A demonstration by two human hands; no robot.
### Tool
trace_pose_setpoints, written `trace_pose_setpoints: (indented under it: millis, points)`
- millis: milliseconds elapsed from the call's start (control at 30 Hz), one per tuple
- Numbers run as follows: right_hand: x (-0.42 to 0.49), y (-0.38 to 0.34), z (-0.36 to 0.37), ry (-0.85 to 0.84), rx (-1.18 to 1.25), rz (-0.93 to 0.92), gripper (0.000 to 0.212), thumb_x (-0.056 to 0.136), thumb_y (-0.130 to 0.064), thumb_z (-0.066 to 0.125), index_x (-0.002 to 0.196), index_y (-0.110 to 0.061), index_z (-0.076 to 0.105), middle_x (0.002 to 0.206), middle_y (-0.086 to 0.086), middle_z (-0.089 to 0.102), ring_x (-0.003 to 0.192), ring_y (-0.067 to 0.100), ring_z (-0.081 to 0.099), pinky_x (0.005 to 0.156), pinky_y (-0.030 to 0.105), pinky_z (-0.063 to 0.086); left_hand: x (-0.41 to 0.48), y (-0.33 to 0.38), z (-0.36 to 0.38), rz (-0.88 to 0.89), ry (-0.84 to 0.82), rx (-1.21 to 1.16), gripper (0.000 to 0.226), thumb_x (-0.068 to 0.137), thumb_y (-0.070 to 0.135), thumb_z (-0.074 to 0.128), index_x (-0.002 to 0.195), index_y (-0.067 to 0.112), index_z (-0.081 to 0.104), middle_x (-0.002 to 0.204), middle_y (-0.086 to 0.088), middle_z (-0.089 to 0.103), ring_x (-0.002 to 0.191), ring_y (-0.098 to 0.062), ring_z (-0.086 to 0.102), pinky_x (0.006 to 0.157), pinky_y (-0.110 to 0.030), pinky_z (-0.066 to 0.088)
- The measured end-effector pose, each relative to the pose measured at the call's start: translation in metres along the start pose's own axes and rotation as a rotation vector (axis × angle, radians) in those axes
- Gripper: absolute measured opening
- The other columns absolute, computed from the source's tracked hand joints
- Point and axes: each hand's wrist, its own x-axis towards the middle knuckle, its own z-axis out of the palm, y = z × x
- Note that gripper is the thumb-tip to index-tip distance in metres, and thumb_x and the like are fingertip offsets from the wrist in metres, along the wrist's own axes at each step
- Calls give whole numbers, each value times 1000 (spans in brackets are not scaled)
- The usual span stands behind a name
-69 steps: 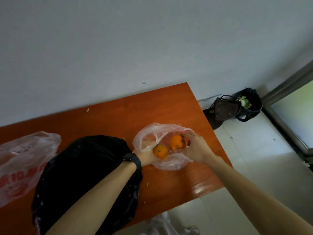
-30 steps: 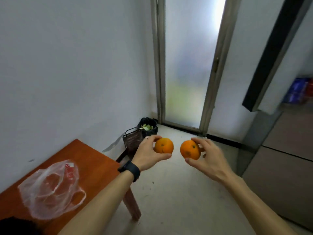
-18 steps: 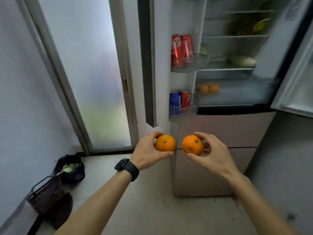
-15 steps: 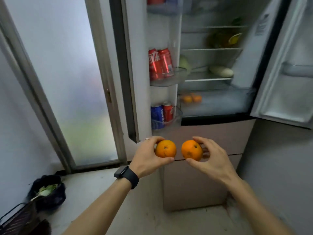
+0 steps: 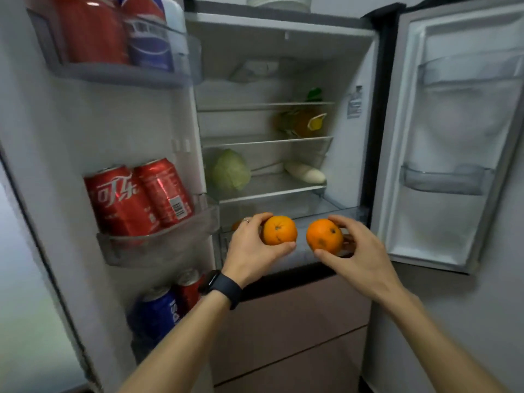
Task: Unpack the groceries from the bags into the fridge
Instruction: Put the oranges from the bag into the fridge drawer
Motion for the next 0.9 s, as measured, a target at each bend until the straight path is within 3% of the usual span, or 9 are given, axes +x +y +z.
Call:
trace_pose_setpoints:
  millis: [133,233,333,467,667,733,900]
  points:
    - [75,34,-6,-7,-33,9,68,74,-39,85,133,-34,52,124,-8,56,102,8,60,86,22,52,79,-5,20,-25,27,48,70,65,45,87,126,26,57,115,5,57,103,-13,57,88,-30,48]
    - [137,65,-3,-58,-104,12,70,75,-46,83,136,-33,49,123,-8,55,103,14,60,88,30,52,139,-21,36,-69,-24,126,70,67,45,87,126,25,55,114,3,54,103,-15,54,87,-31,47]
    - [196,99,8,-184,-181,23,74,77,-52,78,139,-33,42,128,-5,54,110,20,58,94,41,51,195,-46,58,-135,-103,247,75,65,51,86,127,26,52,121,-2,53,112,-19,51,88,-32,46]
    - [269,147,37,-436,-326,37,82,74,-56,77,143,-25,45,136,1,56,120,23,55,96,38,48,254,-78,92,-214,-294,460,81,64,51,86,132,25,49,124,-5,56,109,-21,53,84,-32,46]
    - [348,215,108,-856,-523,53,61,69,-53,76,118,-20,60,111,2,64,101,24,62,85,36,55,312,-118,145,-305,-526,741,76,60,59,85,122,23,59,114,-1,64,98,-21,61,83,-36,56]
    - [365,227,128,-975,-555,88,53,67,-52,77,107,-20,65,98,1,69,90,23,68,75,31,57,326,-127,159,-321,-572,798,73,61,62,83,119,22,61,113,-2,64,99,-23,61,85,-38,56]
    - [382,243,165,-1121,-697,27,55,73,-47,80,114,-14,63,96,5,72,79,22,70,74,33,59,346,-143,180,-338,-661,875,69,64,64,79,119,26,60,113,0,64,99,-23,62,86,-39,55]
